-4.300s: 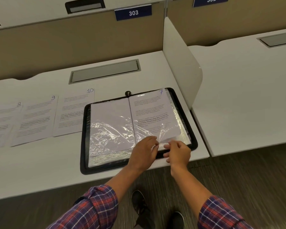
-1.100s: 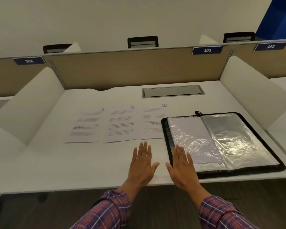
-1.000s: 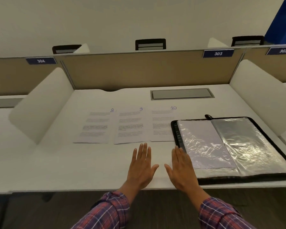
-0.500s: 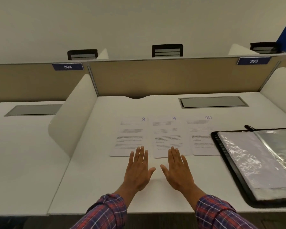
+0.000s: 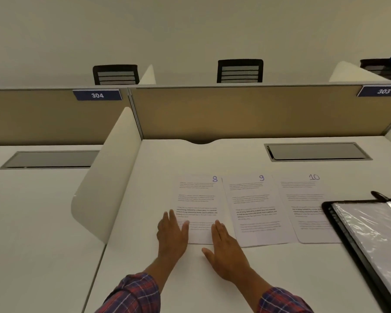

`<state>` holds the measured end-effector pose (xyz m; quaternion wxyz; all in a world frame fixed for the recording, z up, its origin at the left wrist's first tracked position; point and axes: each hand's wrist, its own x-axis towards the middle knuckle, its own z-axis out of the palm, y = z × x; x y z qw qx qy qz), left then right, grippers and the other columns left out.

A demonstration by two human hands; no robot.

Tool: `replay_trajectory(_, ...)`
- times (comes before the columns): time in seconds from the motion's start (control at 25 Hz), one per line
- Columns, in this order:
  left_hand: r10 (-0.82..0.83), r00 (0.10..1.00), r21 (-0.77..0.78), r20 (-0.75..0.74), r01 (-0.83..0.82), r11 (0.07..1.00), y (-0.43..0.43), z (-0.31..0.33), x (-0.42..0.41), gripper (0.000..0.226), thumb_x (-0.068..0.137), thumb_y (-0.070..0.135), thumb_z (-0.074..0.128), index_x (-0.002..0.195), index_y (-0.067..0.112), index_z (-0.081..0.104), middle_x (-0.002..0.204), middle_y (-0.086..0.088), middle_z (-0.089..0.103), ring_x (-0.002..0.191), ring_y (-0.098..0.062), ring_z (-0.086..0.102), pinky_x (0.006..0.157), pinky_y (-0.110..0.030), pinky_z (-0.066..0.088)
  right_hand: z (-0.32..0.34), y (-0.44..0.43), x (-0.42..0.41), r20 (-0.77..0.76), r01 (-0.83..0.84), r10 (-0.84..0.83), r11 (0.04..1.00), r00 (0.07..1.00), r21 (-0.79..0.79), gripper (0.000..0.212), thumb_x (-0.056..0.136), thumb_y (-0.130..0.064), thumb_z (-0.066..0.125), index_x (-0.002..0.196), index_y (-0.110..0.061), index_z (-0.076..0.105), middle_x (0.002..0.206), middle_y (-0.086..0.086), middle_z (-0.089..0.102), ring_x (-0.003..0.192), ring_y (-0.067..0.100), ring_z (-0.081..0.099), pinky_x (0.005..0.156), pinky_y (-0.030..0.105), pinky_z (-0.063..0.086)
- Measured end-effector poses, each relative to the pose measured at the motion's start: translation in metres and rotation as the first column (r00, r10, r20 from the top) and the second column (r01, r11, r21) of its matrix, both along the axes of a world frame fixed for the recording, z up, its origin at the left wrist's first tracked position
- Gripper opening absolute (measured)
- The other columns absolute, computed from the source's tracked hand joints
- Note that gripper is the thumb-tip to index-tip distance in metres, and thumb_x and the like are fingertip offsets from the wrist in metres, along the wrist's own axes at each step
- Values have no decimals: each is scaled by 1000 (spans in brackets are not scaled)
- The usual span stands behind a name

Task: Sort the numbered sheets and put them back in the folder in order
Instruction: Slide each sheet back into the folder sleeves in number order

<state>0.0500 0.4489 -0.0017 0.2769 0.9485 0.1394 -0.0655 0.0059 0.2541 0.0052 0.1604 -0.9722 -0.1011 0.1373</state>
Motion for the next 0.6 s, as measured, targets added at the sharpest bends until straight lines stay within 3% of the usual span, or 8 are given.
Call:
replay_trajectory(0.08, 188, 982, -129, 2, -186, 974, 1, 8, 18, 71, 104, 43, 55, 160, 8, 28, 160, -18, 39, 146, -38, 37, 118, -52, 37, -2, 2, 10, -30, -44, 42, 997, 999, -61, 84, 108, -58, 32, 166, -10, -5, 175, 7, -10, 162, 23, -6, 128, 36, 2)
replay_trajectory(0.16, 329, 943, -250, -45, -329, 910, 4, 13, 35, 70, 102, 36, 61, 158, 7, 33, 156, -19, 44, 143, -39, 43, 115, -53, 43, -3, 3, 17, -37, -65, 62, 994, 997, -93, 83, 108, -57, 34, 166, -11, -1, 175, 8, -7, 162, 24, -4, 129, 39, 3)
replay_trajectory(0.36, 502, 838, -494, -215, -536, 684, 11, 30, 66, 57, 97, 23, 69, 145, 0, 51, 138, -14, 61, 118, -35, 63, 95, -40, 56, 0, 4, 21, -62, -90, 83, 989, 995, -115, 82, 107, -58, 35, 166, -11, 4, 175, 8, -6, 162, 25, -4, 129, 40, 4)
replay_trajectory(0.44, 485, 849, -492, -212, -521, 697, 13, 35, 74, 31, 97, 22, 70, 120, 1, 67, 118, -9, 71, 96, -28, 70, 76, -32, 55, 1, 4, 24, -81, -100, 91, 988, 993, -117, 83, 106, -59, 36, 166, -12, 5, 175, 8, -5, 162, 24, -4, 129, 41, 5)
replay_trajectory(0.52, 424, 885, -450, -192, -463, 763, 14, 35, 82, 11, 97, 19, 68, 93, 8, 70, 101, -9, 76, 78, -21, 71, 61, -26, 53, 3, 3, 27, -99, -101, 90, 988, 991, -113, 84, 106, -59, 38, 167, -12, 5, 175, 6, -5, 162, 24, -4, 129, 42, 4)
replay_trajectory(0.6, 381, 906, -425, -182, -422, 801, 15, 37, 85, 8, 98, 13, 63, 90, 13, 67, 97, -7, 74, 77, -19, 70, 56, -25, 51, 4, 2, 28, -109, -97, 85, 989, 990, -111, 84, 106, -59, 39, 167, -12, 5, 175, 6, -5, 162, 23, -3, 128, 42, 4)
